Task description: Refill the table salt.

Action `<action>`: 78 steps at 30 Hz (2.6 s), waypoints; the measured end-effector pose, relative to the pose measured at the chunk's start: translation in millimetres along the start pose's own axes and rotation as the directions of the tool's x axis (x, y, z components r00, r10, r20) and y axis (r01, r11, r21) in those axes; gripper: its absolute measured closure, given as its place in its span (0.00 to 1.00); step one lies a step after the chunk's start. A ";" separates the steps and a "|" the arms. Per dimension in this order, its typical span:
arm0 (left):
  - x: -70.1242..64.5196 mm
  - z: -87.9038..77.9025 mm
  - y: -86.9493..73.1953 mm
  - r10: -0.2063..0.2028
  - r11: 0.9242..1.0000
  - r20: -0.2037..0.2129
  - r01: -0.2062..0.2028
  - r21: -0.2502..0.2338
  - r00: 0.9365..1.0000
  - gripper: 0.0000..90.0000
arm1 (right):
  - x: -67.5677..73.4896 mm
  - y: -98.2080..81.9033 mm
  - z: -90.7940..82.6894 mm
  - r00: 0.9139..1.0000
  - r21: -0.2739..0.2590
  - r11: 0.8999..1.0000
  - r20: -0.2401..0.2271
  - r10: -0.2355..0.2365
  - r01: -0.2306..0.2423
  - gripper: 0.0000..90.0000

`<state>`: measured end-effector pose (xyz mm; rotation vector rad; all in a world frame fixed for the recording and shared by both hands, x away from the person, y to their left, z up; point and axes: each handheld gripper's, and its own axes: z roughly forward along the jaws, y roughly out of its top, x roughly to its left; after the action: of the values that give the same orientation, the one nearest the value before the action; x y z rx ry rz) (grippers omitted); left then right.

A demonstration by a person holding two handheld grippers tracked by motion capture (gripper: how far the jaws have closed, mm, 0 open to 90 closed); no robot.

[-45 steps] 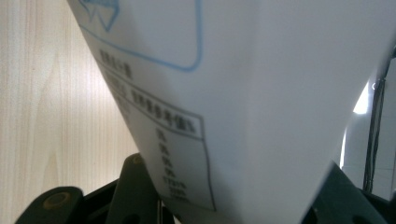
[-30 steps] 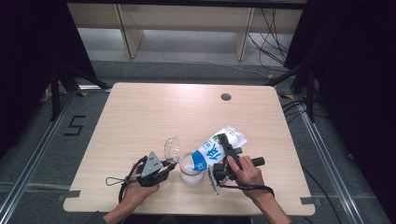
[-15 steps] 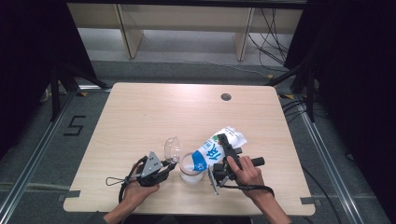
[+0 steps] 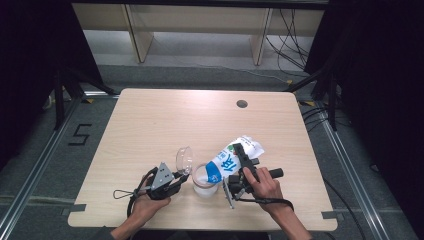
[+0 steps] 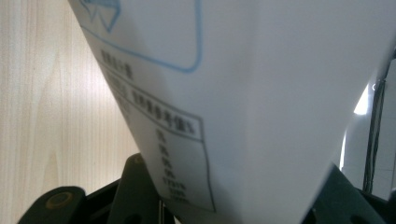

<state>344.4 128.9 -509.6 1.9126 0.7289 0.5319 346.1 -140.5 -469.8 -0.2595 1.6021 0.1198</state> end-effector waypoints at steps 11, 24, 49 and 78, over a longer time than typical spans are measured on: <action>-0.1 -0.1 0.0 -0.002 1.000 -0.001 0.002 0.000 1.000 0.86 | -2.1 0.0 -1.2 0.999 0.011 0.999 -0.010 -0.031 0.031 0.67; 0.0 -0.1 0.1 -0.001 1.000 0.000 0.001 0.000 1.000 0.86 | -1.3 -0.4 -0.1 1.000 -0.001 1.000 -0.012 -0.024 0.024 0.67; 0.0 -0.1 0.1 -0.002 1.000 0.000 0.002 -0.001 1.000 0.86 | -2.1 0.0 -1.3 0.999 0.010 0.999 -0.013 -0.034 0.034 0.67; -0.1 -0.1 0.1 -0.002 1.000 0.000 0.002 -0.001 1.000 0.86 | 3.2 -0.4 -1.9 0.999 0.025 0.999 -0.023 0.026 -0.025 0.68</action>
<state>344.3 128.8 -509.5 1.9111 0.7303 0.5314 344.2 -141.7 -472.8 -0.2226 1.6291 0.1172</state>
